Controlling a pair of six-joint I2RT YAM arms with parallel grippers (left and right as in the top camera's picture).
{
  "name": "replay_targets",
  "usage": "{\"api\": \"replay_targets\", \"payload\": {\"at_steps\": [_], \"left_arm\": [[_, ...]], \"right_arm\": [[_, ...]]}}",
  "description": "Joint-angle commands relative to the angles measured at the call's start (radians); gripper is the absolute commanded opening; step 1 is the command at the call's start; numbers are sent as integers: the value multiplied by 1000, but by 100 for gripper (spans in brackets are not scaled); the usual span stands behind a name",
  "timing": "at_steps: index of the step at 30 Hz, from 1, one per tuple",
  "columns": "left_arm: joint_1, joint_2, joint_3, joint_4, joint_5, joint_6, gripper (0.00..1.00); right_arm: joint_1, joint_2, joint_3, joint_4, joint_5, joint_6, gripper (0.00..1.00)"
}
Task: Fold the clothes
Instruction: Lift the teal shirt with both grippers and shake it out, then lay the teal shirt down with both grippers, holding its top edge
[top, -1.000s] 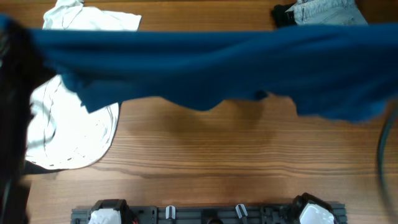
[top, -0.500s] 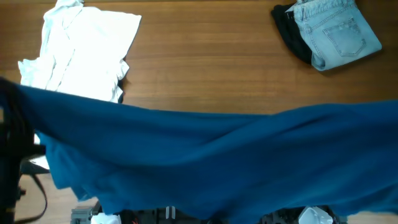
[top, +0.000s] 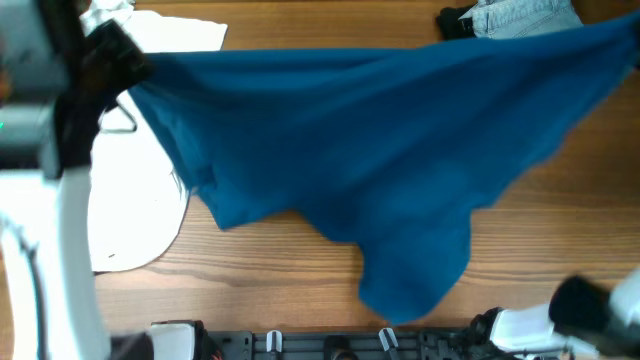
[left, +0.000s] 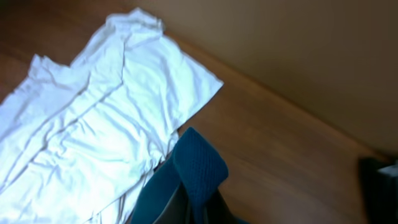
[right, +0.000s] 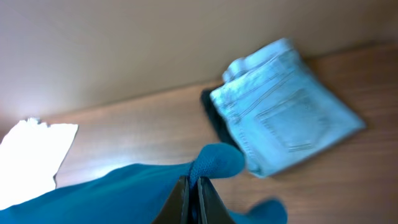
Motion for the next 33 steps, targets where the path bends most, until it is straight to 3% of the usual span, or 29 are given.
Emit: {"api": "replay_targets", "payload": {"at_steps": [1, 6, 11, 13, 15, 16, 25, 28, 33], "left_arm": [[6, 181, 1, 56, -39, 20, 4], [6, 405, 1, 244, -18, 20, 4], [-2, 578, 1, 495, 14, 20, 6], [-10, 606, 1, 546, 14, 30, 38], [-21, 613, 1, 562, 16, 98, 87], [-27, 609, 1, 558, 17, 129, 100], [-36, 636, 1, 401, 29, 178, 99], [-34, 685, 1, 383, 37, 177, 92], [-12, 773, 1, 361, 112, 177, 69]], "right_arm": [[134, 236, 8, 73, 32, -47, 4], [274, 516, 8, 287, 64, 14, 4], [375, 672, 8, 454, 129, 40, 4], [395, 681, 8, 465, 162, 41, 4], [402, 680, 8, 473, 180, 59, 4], [402, 680, 8, 475, 180, 59, 4], [398, 680, 8, 446, 180, 58, 4], [398, 680, 8, 434, 180, 55, 4], [398, 680, 8, 425, 180, 55, 4]]}}
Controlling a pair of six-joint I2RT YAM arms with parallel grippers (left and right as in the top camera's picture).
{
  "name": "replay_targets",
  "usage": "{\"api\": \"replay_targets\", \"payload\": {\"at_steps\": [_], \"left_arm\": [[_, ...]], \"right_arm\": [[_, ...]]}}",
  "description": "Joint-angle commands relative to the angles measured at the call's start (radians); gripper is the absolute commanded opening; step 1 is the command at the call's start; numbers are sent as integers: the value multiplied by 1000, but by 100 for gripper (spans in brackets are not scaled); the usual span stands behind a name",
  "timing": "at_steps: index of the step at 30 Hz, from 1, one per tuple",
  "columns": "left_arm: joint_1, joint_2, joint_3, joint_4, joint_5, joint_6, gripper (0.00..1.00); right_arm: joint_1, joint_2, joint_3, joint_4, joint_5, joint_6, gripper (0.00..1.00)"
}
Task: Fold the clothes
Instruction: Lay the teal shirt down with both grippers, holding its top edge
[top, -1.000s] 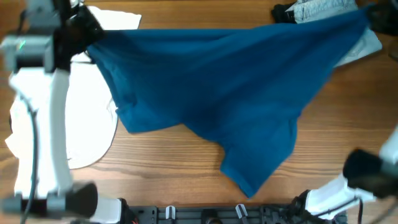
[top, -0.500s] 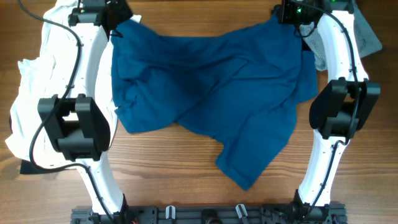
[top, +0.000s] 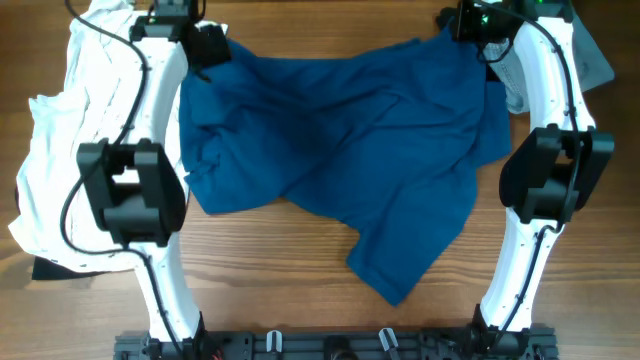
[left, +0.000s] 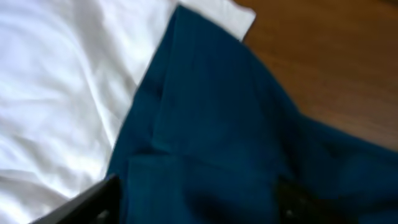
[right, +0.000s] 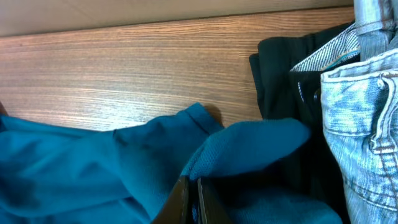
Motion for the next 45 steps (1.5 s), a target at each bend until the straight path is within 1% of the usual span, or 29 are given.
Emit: {"api": "replay_targets", "payload": {"at_steps": [1, 3, 6, 7, 8, 10, 12, 16, 20, 22, 27, 28, 29, 30, 33, 34, 39, 45], "left_arm": [[31, 81, 5, -6, 85, 6, 69], [48, 109, 5, -6, 104, 5, 71], [81, 142, 5, -5, 105, 6, 80], [91, 149, 5, -1, 105, 6, 81], [100, 152, 5, 3, 111, 9, 82], [111, 159, 5, 13, 164, 62, 81], [111, 170, 5, 21, 177, 80, 80], [104, 208, 5, 35, 220, 85, 81], [99, 222, 5, 35, 230, 85, 80], [99, 219, 5, 37, 230, 85, 78], [98, 219, 5, 28, 236, 84, 63], [94, 219, 5, 21, 243, 84, 50], [91, 215, 5, 14, 243, 84, 42], [87, 211, 5, 9, 243, 84, 38], [83, 192, 5, 4, 241, 84, 39], [83, 179, 5, 5, 241, 84, 44], [84, 113, 5, -3, 206, 85, 51], [81, 109, 5, -67, 208, 85, 50]], "right_arm": [[-2, -10, 13, -2, 11, 11, 4], [-1, -10, 13, -3, 11, 11, 4], [-1, -10, 13, -6, 11, 11, 4], [-2, -10, 13, -6, 11, 11, 4], [-2, -10, 13, -6, 11, 10, 4], [-2, -10, 13, -6, 11, 10, 4], [-1, -10, 13, -6, 11, 11, 4], [-2, -10, 13, -6, 11, 10, 4], [-1, -10, 13, -6, 22, 11, 4], [-2, -10, 13, -6, 22, 11, 4], [-1, -10, 13, -6, 22, 11, 4], [-2, -10, 13, -6, 22, 11, 4], [-2, -10, 13, -6, 22, 11, 4], [-2, -10, 13, -6, 22, 11, 4], [-2, -10, 13, -6, 22, 11, 4], [-2, -10, 13, -6, 22, 11, 4], [-2, -10, 13, -6, 22, 11, 4], [-2, -10, 13, -10, 24, 11, 4]]}}
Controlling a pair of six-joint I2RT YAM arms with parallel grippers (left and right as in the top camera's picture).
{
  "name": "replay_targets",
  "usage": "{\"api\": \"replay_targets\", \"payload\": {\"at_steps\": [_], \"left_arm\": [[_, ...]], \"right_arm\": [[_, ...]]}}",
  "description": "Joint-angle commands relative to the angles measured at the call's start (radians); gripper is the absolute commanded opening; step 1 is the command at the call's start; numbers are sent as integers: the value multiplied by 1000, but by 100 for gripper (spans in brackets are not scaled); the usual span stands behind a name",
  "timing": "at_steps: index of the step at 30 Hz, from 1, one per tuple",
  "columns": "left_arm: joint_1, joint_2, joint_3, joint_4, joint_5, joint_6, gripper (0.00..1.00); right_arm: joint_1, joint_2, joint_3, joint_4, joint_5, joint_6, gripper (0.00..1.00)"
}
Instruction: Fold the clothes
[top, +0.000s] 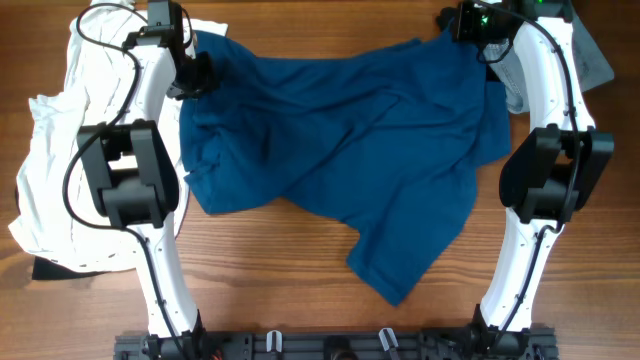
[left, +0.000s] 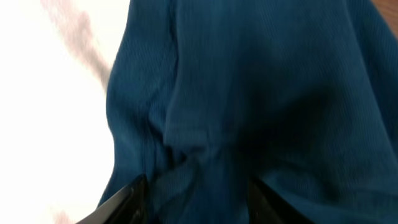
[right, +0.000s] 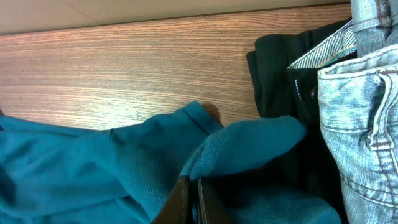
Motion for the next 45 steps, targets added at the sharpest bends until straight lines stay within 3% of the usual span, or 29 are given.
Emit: {"api": "replay_targets", "payload": {"at_steps": [1, 8, 13, 23, 29, 38, 39, 41, 45], "left_arm": [[-6, -34, 1, -27, 4, 2, 50], [-6, -20, 0, -32, 3, 2, 47], [-6, 0, -1, 10, -30, 2, 31], [-6, 23, -1, 37, -29, 2, 32], [-7, 55, -1, 43, -29, 2, 25], [-8, 63, -1, 89, -29, 2, 24], [-8, 64, -1, 93, -29, 2, 22], [-7, 64, -1, 100, -29, 2, 4], [-7, 58, 3, 107, -29, -23, 4]], "right_arm": [[-2, -10, 13, -4, 15, 11, 4], [-2, -10, 13, -4, 15, 11, 4], [-2, -10, 13, -3, 20, 10, 4], [-2, -10, 13, -4, 30, 11, 4], [-1, -10, 13, -3, 36, 11, 4], [-1, -10, 13, -2, 36, 12, 4], [-1, -9, 13, -2, 36, 13, 4], [-1, -10, 13, -1, 36, 13, 4], [-2, -10, 13, -2, 35, 13, 4]]}}
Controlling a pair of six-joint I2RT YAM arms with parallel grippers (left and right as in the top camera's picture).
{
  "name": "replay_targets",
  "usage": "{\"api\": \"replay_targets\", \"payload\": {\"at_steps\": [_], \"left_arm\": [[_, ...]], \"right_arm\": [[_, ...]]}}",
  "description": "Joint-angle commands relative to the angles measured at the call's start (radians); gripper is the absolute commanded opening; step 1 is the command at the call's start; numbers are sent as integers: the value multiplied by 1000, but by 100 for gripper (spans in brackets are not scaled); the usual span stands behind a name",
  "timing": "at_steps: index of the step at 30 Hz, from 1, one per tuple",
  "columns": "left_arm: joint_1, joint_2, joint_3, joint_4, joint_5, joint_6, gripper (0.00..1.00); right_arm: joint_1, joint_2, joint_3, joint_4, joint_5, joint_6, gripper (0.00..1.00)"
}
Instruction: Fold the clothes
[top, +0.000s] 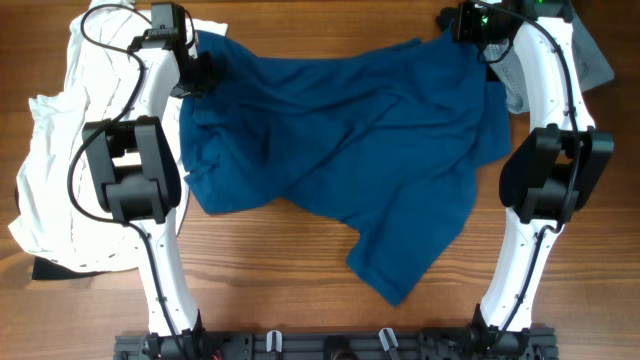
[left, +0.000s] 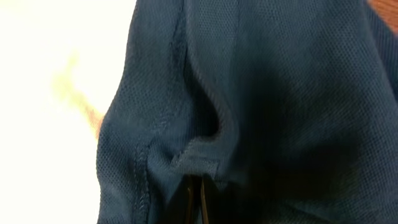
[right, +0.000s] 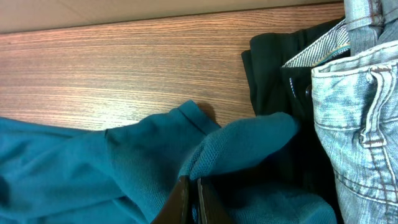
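A blue shirt (top: 350, 130) lies crumpled across the middle of the wooden table (top: 280, 260), one sleeve trailing toward the front. My left gripper (top: 197, 75) sits at its far left corner, next to the white cloth. In the left wrist view the left gripper (left: 198, 188) is shut on a small fold of blue fabric (left: 249, 93) beside a seam. My right gripper (top: 468, 28) is at the shirt's far right corner. The right wrist view shows the right gripper (right: 189, 186) shut on a blue fold (right: 242, 146).
A white garment (top: 70, 150) is spread along the left side, partly under the shirt's edge. Folded light jeans (right: 360, 124) on a black garment (right: 273, 68) lie just right of the right gripper. A dark item (top: 45, 268) pokes out at the front left.
My left gripper was open over the shirt's left edge and is now shut on a fold of it. The right gripper still pinches its corner, and the shirt lies as before.
At first both grippers held the blue shirt stretched in the air. Then the shirt lay on the table, the left gripper open and the right still shut on its corner. The left gripper later stood open lower on the left edge, and is now shut there.
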Motion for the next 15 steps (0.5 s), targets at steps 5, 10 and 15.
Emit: {"api": "replay_targets", "payload": {"at_steps": [5, 10, 15], "left_arm": [[-5, -96, 63, -51, -14, -21, 4], [-5, -319, 122, -69, -13, -22, 4], [-5, -554, 122, -74, -33, -21, 4]], "right_arm": [[-2, -56, 14, 2, 8, 12, 4], [-14, -234, 14, -53, 6, 11, 4], [-69, -439, 14, -155, 17, 15, 4]]}}
